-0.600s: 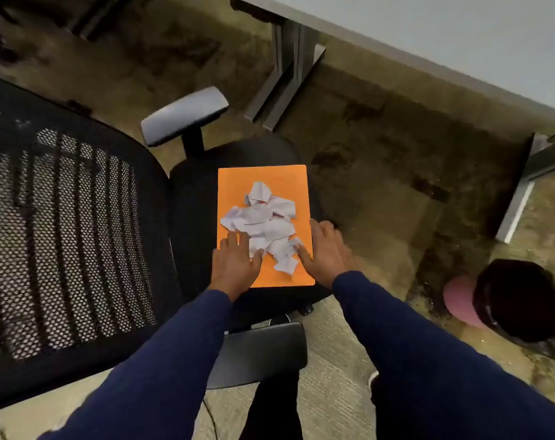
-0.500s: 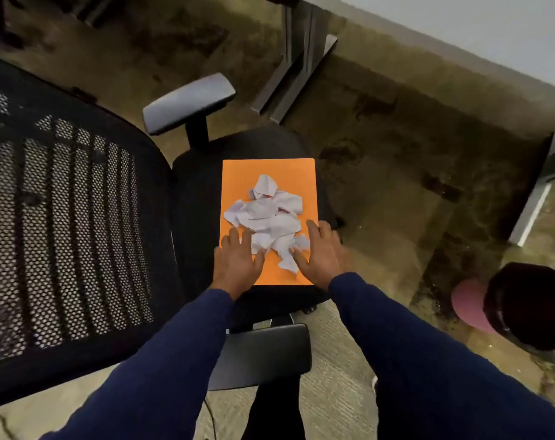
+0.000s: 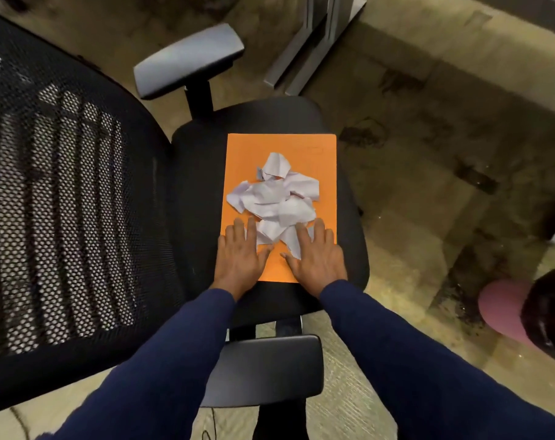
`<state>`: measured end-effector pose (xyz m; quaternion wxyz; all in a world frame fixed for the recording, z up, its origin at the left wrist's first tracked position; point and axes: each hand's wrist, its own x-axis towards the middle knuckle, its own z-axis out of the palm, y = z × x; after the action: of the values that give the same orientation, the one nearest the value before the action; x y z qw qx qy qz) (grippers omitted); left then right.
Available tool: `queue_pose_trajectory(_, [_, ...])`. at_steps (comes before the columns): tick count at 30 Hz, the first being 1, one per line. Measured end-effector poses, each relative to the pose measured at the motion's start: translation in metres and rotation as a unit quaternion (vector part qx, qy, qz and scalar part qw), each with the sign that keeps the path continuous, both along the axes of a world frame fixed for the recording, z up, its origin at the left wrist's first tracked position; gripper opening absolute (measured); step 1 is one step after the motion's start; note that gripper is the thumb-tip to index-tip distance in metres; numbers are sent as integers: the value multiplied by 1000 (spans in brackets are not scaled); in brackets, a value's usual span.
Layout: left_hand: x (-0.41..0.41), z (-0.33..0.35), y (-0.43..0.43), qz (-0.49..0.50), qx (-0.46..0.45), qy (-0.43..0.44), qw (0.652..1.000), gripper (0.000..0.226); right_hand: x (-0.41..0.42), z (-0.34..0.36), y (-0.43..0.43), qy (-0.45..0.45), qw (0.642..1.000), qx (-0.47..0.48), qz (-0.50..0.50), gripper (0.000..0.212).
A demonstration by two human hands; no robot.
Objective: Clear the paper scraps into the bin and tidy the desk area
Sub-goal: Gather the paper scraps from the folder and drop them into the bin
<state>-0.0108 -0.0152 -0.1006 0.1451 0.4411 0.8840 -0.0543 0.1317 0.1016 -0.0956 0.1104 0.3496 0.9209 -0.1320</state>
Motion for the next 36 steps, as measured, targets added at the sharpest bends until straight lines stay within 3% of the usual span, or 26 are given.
queue_pose_trajectory(5, [-5, -14, -2, 2, 41, -8, 999, 51, -1, -13, 1, 26, 999, -32, -10, 41])
queue_pose_trajectory(16, [-13, -19, -1, 28, 105, -38, 993, 20, -2, -13, 11, 71, 992, -87, -51, 24])
queue_pose_trajectory(21, [-15, -12, 0, 25, 139, -61, 988, 24, 0, -5, 13, 108, 984, -106, -93, 19])
queue_pose_trajectory(29, [-20, 9, -4, 144, 185, -148, 961, 9, 0, 11, 11, 147, 970, -132, -141, 25])
queue_pose_trajectory(34, [-18, 29, -7, 192, 179, -145, 954, 12, 0, 29, 7, 168, 963, -149, -147, 25])
queue_pose_trajectory(36, [-18, 33, -9, 202, 172, -145, 953, 27, -1, 32, 6, 175, 959, -159, -153, 25])
